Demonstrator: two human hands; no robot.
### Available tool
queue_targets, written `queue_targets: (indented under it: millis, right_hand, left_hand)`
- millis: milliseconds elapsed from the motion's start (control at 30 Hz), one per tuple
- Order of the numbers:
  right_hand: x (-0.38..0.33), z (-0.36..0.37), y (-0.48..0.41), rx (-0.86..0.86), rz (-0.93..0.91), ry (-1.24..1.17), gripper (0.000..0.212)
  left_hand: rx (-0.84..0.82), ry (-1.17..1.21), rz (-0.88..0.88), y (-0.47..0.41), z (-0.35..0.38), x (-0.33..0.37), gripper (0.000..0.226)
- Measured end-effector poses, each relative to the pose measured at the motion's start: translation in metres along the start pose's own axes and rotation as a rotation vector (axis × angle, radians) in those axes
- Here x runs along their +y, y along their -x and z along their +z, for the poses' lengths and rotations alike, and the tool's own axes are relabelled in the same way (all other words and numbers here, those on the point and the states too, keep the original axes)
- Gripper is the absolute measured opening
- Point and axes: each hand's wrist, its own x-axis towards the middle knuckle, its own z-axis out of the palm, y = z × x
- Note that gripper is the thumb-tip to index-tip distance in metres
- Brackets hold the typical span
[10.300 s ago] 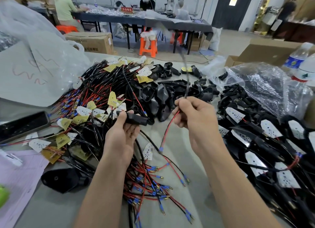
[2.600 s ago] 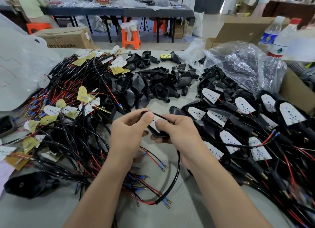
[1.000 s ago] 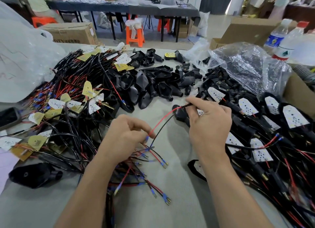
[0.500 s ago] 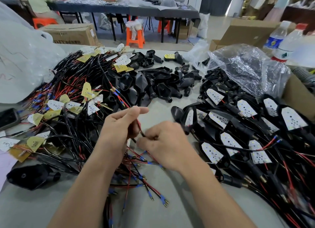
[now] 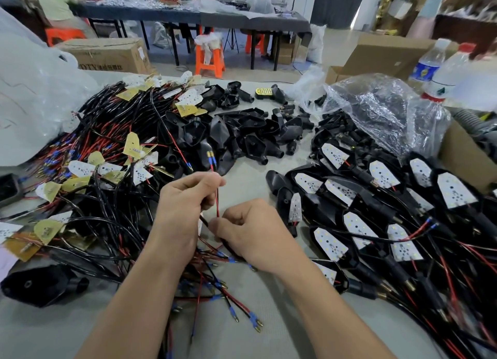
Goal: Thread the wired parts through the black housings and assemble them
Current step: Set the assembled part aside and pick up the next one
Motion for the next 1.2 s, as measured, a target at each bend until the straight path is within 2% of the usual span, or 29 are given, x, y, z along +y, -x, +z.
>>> queue_targets:
  millis: [67,167,333,467,600,733,900,1000,1100,1200]
  right_hand:
    - [0.0,0.0,-0.001,-0.038,0.006,0.048,0.046]
    - [-0.002,-0.006,0.001,-0.038,0.02,0.103,0.047]
    - [-0.014,-0.055,-0.006,0.228,0.016,0.102,0.031]
    - [-0.032,-0.123,-0.035,0.327,0.009,0.38,0.021]
    - [-0.022,-0.16,-0.095,0.202,0.169,0.856,0.025]
    - [-0.001,-0.15,-0.141,0.041,0.267,1.055,0.02]
    - [0.026,-0.141,-0.178,-0.247,0.263,1.222,0.013]
    - [0.026,-0.133,-0.189,-0.224,0.253,1.221,0.008]
    - [0.024,-0.13,-0.186,-0.1,0.228,1.168,0.023]
    - [0.02,-0.126,-0.172,0.007,0.218,1.151,0.023]
  left_hand:
    - [0.03,0.073,-0.011,-0.001,0.0,-0.003,0.029]
    - [-0.005,-0.05,-0.03,0.0,0.004,-0.01,0.02]
    - [-0.126,-0.157,-0.054,-0.003,0.012,-0.014,0.025]
    - [-0.151,-0.168,-0.079,-0.001,0.018,-0.009,0.029]
    - [-0.162,-0.155,-0.14,0.001,0.037,-0.01,0.019]
    - [-0.112,-0.151,-0.183,-0.007,0.049,-0.02,0.014]
    - [0.001,-0.076,-0.2,-0.012,0.042,-0.036,0.011]
    - [-0.001,-0.107,-0.2,-0.012,0.04,-0.043,0.009]
    - [-0.02,-0.113,-0.186,-0.013,0.038,-0.045,0.011]
    - [-0.047,-0.126,-0.179,-0.013,0.036,-0.047,0.012]
